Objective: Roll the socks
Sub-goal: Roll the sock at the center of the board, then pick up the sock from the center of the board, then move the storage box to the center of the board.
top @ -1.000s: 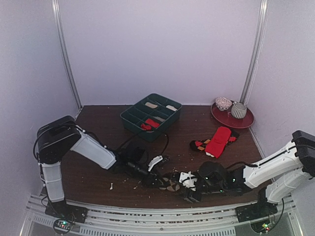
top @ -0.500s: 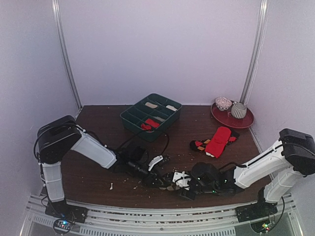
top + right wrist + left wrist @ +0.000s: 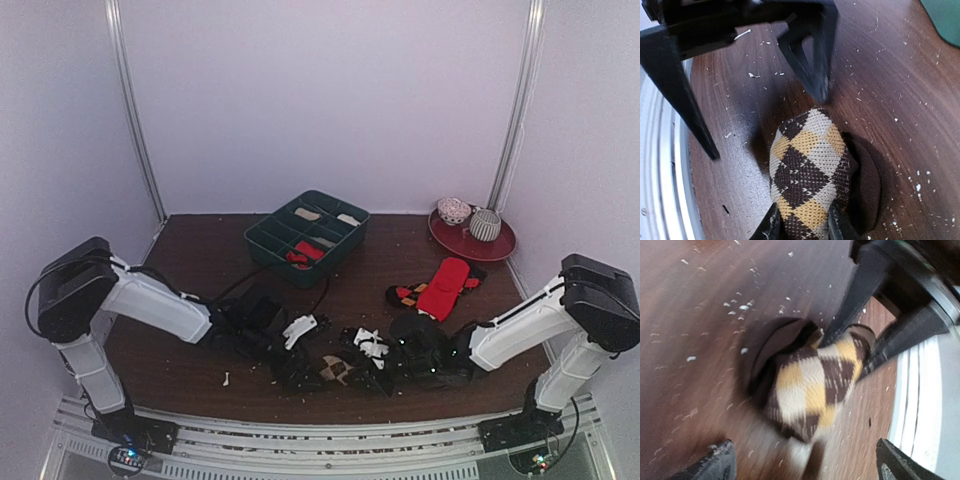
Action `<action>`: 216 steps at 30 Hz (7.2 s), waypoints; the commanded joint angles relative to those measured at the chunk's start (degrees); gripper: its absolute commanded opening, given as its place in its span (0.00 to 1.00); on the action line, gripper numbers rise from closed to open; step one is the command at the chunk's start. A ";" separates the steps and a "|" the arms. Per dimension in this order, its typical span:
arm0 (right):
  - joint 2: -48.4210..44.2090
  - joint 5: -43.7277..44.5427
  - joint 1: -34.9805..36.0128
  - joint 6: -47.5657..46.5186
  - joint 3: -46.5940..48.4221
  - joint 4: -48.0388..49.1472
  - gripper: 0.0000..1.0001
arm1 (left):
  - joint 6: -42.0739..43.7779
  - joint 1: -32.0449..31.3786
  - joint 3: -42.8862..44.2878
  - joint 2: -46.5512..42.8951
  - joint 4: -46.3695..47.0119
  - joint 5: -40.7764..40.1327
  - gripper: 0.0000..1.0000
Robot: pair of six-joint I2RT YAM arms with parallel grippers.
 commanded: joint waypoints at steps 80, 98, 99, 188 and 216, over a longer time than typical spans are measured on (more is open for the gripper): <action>3.01 -14.52 -8.27 -0.46 13.32 -17.44 0.86 | -7.07 3.14 0.39 15.40 -8.77 4.42 0.00; 10.56 -25.49 -8.52 8.42 9.31 -10.11 0.62 | -4.89 3.43 0.90 14.34 -10.01 1.73 0.00; 10.67 -26.02 -8.37 9.19 8.80 -9.43 0.61 | -4.81 3.41 1.08 14.30 -10.01 1.70 0.00; 18.93 -4.14 -16.35 8.91 52.89 -14.17 0.00 | -16.78 23.41 -2.85 -37.70 -21.12 -43.38 0.98; 61.56 -4.88 -19.18 5.93 108.67 -25.59 0.00 | -15.87 25.99 -5.04 -37.77 -18.26 -40.25 0.98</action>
